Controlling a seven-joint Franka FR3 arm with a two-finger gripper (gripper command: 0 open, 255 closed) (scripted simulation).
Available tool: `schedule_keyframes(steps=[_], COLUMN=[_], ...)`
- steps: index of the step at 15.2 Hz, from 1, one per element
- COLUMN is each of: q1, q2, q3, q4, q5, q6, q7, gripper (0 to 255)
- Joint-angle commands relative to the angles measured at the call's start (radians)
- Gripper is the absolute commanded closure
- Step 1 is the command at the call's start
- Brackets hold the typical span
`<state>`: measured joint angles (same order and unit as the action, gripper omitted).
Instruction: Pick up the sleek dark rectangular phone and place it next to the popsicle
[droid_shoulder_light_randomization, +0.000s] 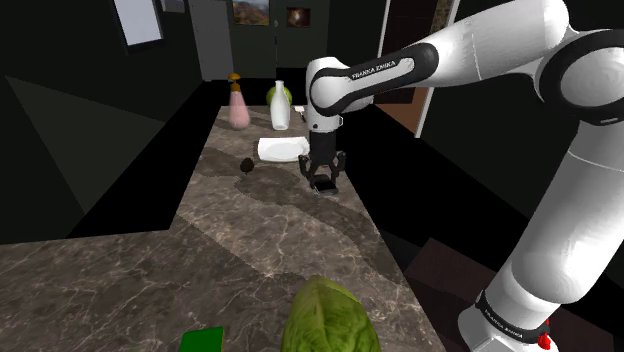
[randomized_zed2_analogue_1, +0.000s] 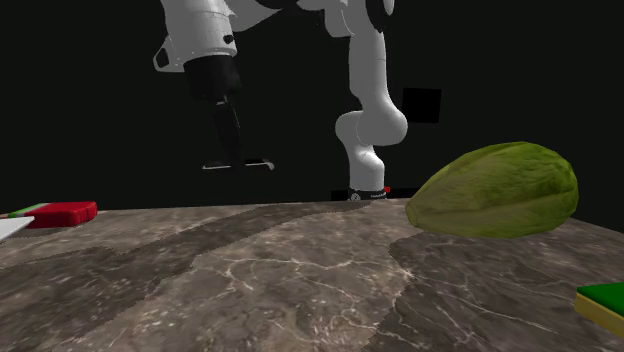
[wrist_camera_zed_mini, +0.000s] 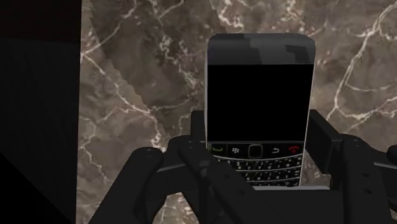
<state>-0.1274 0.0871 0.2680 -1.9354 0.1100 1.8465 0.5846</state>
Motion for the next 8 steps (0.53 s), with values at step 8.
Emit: schedule_keyframes(steps=[8], q1=[-0.084], q2=[0.184], q3=[-0.077], q4=[0.25], q5=[-0.061], q6=[-0.084], q7=[-0.14], gripper=[255])
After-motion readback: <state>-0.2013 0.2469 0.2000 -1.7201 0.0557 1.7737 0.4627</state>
